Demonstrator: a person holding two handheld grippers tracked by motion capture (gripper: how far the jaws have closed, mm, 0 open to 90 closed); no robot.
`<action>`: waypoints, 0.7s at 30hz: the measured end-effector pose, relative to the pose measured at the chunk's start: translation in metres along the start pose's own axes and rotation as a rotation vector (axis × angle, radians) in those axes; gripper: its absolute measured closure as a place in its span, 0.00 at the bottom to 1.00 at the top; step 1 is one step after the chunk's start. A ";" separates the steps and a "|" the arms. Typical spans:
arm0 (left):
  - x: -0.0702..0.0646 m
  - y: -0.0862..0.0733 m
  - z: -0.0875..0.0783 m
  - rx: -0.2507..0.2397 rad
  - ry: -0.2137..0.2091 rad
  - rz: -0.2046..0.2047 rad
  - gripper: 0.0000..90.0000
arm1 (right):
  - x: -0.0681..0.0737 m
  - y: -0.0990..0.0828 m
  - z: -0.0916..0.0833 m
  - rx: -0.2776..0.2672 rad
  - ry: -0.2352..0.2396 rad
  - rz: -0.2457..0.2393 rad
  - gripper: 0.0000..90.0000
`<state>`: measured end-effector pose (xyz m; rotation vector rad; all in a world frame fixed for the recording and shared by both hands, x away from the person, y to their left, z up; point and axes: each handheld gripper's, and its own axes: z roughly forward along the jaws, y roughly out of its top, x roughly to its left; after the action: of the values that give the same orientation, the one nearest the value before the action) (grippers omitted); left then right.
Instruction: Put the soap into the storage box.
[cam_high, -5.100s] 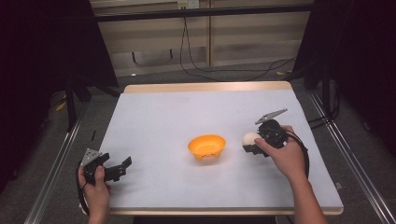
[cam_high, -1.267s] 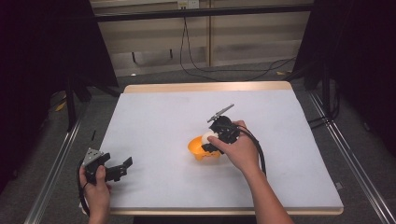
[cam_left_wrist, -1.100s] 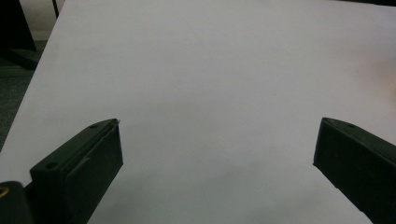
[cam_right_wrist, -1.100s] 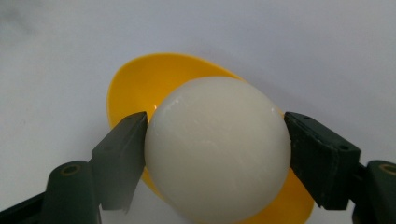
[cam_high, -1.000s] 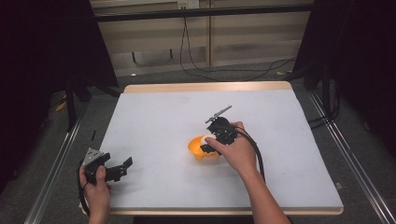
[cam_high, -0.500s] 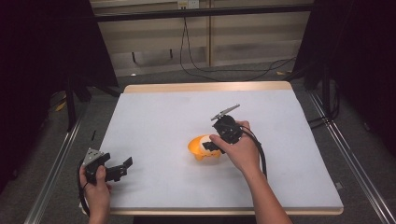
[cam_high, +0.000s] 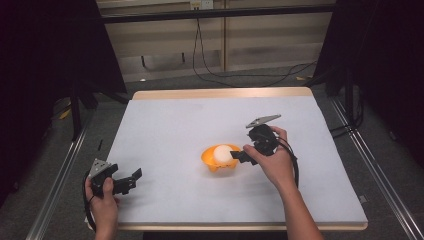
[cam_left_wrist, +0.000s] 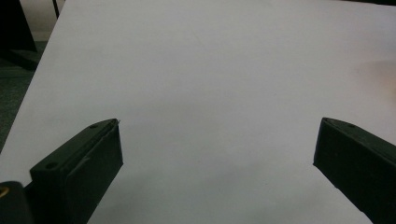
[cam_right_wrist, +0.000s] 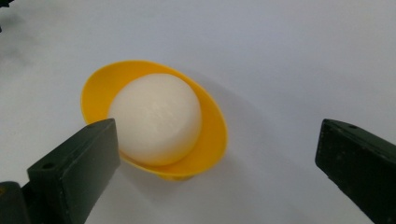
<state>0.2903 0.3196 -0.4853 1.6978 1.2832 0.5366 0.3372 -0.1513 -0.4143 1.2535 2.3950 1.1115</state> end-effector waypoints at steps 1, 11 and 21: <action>0.000 0.000 0.000 -0.001 0.000 -0.001 0.01 | -0.001 -0.001 -0.002 -0.006 -0.006 0.002 0.00; 0.000 0.000 0.000 0.001 0.001 0.000 0.01 | -0.021 -0.023 -0.019 -0.032 -0.040 0.038 0.00; 0.000 0.000 0.000 0.000 0.003 0.006 0.01 | -0.040 -0.047 -0.034 -0.045 -0.083 0.070 0.00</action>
<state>0.2903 0.3197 -0.4852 1.7016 1.2806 0.5431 0.3161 -0.2166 -0.4300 1.3507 2.2697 1.1028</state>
